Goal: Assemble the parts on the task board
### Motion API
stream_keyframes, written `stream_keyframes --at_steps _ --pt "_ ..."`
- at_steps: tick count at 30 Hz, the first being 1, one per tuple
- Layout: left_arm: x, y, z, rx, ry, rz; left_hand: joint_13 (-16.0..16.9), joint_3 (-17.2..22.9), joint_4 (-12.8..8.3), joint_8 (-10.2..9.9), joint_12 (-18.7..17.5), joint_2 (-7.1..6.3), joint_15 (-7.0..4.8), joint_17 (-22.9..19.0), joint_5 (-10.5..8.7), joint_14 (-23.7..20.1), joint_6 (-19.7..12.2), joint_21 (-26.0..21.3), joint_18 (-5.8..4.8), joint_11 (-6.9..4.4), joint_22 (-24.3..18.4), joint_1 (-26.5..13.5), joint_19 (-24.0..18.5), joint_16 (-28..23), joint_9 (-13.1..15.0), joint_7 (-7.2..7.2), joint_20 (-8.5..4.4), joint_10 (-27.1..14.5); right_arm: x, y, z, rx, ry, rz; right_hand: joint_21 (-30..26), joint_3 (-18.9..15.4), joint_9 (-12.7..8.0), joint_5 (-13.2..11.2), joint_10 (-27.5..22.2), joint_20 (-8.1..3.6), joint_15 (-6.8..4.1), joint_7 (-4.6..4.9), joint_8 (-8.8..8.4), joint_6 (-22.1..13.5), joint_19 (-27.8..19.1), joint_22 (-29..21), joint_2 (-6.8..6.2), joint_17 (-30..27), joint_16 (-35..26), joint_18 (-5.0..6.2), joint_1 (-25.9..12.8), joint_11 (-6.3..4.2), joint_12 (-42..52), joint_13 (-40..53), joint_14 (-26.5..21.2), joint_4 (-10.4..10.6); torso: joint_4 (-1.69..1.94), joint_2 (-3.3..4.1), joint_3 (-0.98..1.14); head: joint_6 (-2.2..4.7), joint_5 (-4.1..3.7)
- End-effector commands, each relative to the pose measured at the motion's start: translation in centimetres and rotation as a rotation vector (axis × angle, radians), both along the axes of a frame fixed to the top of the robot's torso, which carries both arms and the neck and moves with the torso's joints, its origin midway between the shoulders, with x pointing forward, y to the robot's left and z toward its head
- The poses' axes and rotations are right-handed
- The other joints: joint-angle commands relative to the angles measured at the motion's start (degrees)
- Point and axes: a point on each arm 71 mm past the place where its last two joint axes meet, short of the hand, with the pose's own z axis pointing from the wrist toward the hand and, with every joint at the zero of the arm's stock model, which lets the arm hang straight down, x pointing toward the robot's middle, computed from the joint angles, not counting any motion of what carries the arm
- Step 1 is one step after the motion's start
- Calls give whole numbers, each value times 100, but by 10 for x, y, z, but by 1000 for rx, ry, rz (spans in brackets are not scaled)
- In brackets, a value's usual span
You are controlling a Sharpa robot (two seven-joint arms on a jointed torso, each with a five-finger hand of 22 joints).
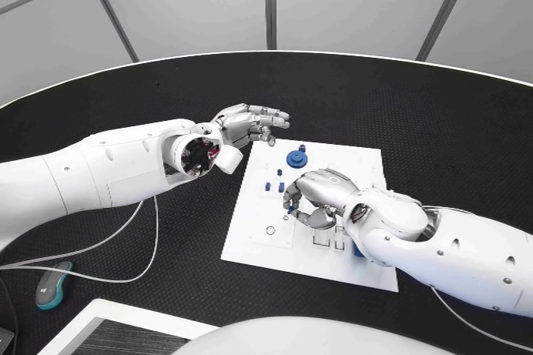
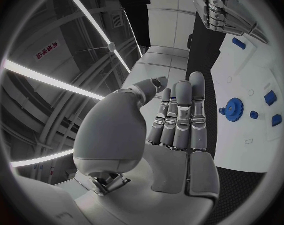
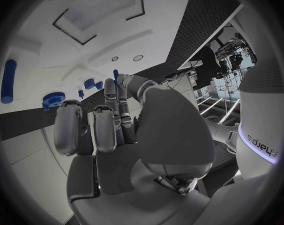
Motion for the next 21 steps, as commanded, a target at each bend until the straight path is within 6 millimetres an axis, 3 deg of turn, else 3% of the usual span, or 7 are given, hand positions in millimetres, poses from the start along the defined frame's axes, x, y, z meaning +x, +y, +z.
stream_keyframes --at_steps 1,21 --pt "0 -1 0 -1 0 -2 9 -32 -2 -12 39 34 2 -9 -3 -46 -14 -27 92 -2 -7 -1 -25 -32 -8 17 2 -32 -1 1 -4 -4 9 1 -33 -14 10 18 47 -42 -40 25 39 26 222 732 13 213 27 -71 -31 12 -34 -6 343 -9 -2 4 6 -37 36" --pt "-1 -1 0 1 5 -7 11 -40 -1 -13 44 37 3 -11 -2 -51 -16 -31 92 -1 -10 0 -27 -31 -10 17 4 -37 0 4 -12 -8 18 -4 -42 -11 13 35 45 -41 -38 28 34 19 220 727 18 217 30 -69 -32 15 -43 -8 343 -13 -8 -8 6 -76 36"
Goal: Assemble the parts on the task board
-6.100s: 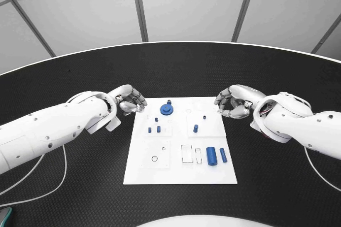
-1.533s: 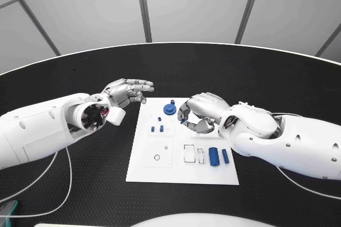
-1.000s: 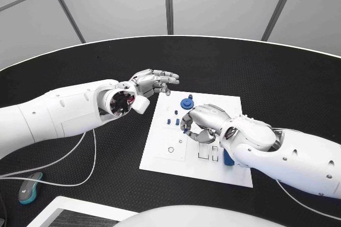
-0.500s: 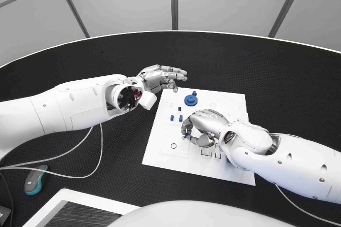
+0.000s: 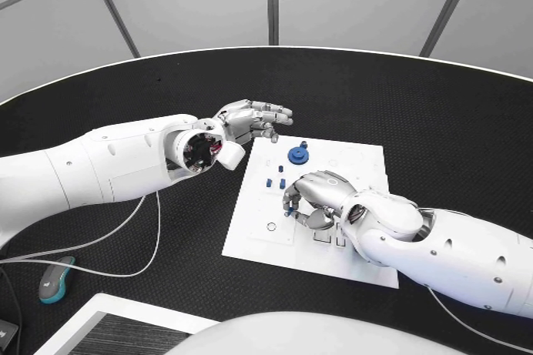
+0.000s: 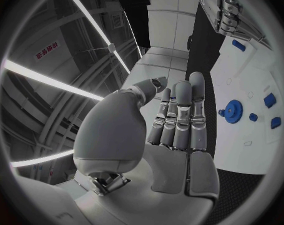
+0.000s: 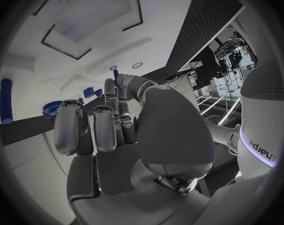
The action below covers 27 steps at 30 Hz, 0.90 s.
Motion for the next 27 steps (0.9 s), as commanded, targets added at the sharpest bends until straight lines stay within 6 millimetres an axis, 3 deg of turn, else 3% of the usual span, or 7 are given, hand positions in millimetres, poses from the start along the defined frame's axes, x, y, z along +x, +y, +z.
stream_keyframes --at_steps 1,9,27 --pt "0 0 0 0 1 -2 5 -40 0 -13 20 37 3 -8 -2 -51 -16 -31 92 -1 -5 0 -27 -31 -6 17 4 -37 1 0 -1 -3 1 -1 -20 -10 7 35 28 -41 -38 29 16 20 220 727 14 218 30 -69 -28 -5 -20 -4 343 -13 1 -2 -4 -6 -5" --pt "0 -1 0 0 3 -6 5 -40 0 -13 20 37 3 -8 -2 -51 -16 -31 92 -1 -5 0 -27 -31 -6 17 4 -37 3 2 -2 -9 2 -5 -16 -9 11 47 29 -41 -36 32 14 16 221 730 19 227 37 -70 -30 -3 -26 -5 345 -16 3 5 -10 -19 0" --pt "-1 -2 0 -1 6 -12 6 -46 3 -13 23 40 4 -9 -2 -55 -17 -34 92 0 -7 -1 -29 -31 -7 18 6 -42 7 7 -5 -20 5 -12 -32 -11 14 57 29 -40 -34 35 10 11 216 721 23 221 33 -67 -39 1 -34 -5 343 -15 0 3 4 -51 23"
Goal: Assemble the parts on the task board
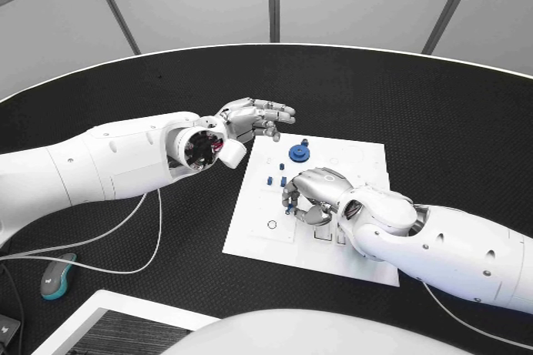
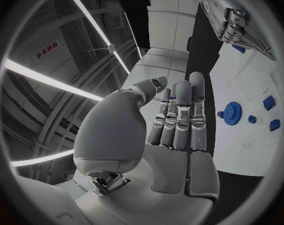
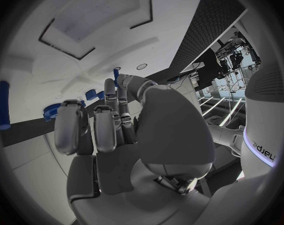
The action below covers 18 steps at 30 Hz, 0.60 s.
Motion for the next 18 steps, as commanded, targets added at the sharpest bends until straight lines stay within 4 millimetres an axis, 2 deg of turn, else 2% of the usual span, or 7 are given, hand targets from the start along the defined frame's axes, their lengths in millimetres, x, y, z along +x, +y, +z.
stream_keyframes --at_steps 1,18 --pt "0 0 0 0 1 -1 8 -47 3 -13 24 40 4 -5 -2 -55 -17 -35 92 0 -8 -1 -29 -31 -9 18 6 -42 0 1 0 -2 1 0 -32 -11 7 28 39 -40 -34 23 27 -1 216 721 24 223 33 -67 -39 -9 -34 -2 343 -15 1 -2 3 -6 1" --pt "0 0 0 2 5 -3 10 -55 8 -14 28 46 6 -7 -1 -60 -19 -39 92 2 -11 -3 -31 -30 -10 19 8 -49 -1 3 -3 -27 20 18 -33 -11 9 34 40 -39 -33 24 25 -5 216 721 27 224 35 -67 -42 -8 -38 -2 344 -16 -7 -6 0 -46 23"
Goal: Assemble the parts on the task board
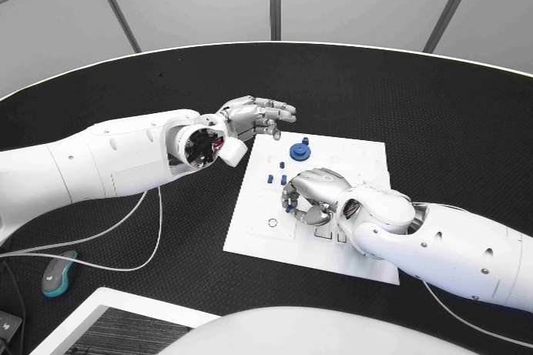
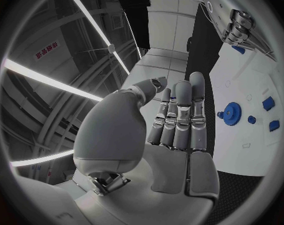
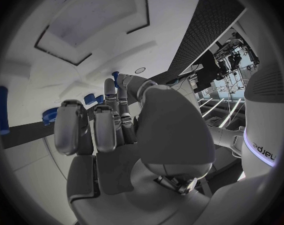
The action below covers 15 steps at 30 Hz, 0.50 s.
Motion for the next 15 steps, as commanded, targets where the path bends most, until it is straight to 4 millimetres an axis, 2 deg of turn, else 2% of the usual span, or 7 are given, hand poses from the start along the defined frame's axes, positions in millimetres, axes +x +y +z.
stream_keyframes --at_steps 1,15 --pt "0 0 0 0 1 -1 6 -37 -10 -14 29 45 -14 -8 -1 -39 -20 -40 96 2 -5 -3 -31 -30 -5 19 8 -49 0 0 0 -2 2 1 -22 -13 -2 38 28 -39 -32 28 17 -4 219 728 29 231 39 -69 -47 5 -37 10 345 -15 -1 3 -1 -7 5" --pt "0 0 0 1 4 -5 8 -43 -4 -14 34 56 -13 -11 0 -45 -21 -45 97 3 -9 -2 -34 -28 -7 20 11 -57 0 2 -2 -10 6 1 -37 -16 2 40 30 -38 -30 28 16 -6 215 720 31 227 37 -66 -52 6 -41 10 344 -16 -2 -1 3 -8 2"
